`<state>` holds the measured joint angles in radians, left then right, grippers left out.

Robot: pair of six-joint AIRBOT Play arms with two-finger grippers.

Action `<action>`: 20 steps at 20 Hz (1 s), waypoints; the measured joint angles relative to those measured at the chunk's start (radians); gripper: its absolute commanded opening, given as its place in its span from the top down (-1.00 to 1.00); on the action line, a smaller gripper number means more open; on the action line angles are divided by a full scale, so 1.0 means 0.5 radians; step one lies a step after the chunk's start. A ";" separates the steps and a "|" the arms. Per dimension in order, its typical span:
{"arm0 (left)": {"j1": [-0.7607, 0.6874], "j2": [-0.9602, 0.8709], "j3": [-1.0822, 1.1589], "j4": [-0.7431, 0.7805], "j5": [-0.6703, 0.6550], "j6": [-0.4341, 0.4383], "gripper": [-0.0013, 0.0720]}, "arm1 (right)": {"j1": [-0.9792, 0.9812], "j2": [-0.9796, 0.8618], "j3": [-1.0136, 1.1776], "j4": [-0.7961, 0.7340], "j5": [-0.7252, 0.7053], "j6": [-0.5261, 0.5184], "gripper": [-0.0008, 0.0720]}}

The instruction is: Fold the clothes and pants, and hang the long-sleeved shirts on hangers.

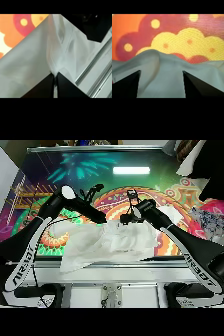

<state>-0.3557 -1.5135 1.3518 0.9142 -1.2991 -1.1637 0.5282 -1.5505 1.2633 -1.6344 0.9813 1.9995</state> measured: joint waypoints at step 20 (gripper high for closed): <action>-0.275 0.374 -0.005 0.536 -0.051 -0.170 0.93 | 0.016 0.229 0.037 -0.294 0.347 0.388 0.94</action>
<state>-0.4931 -1.3266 1.3495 1.1820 -1.3247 -1.2488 0.5362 -1.4361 1.2819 -1.7813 1.1549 2.1933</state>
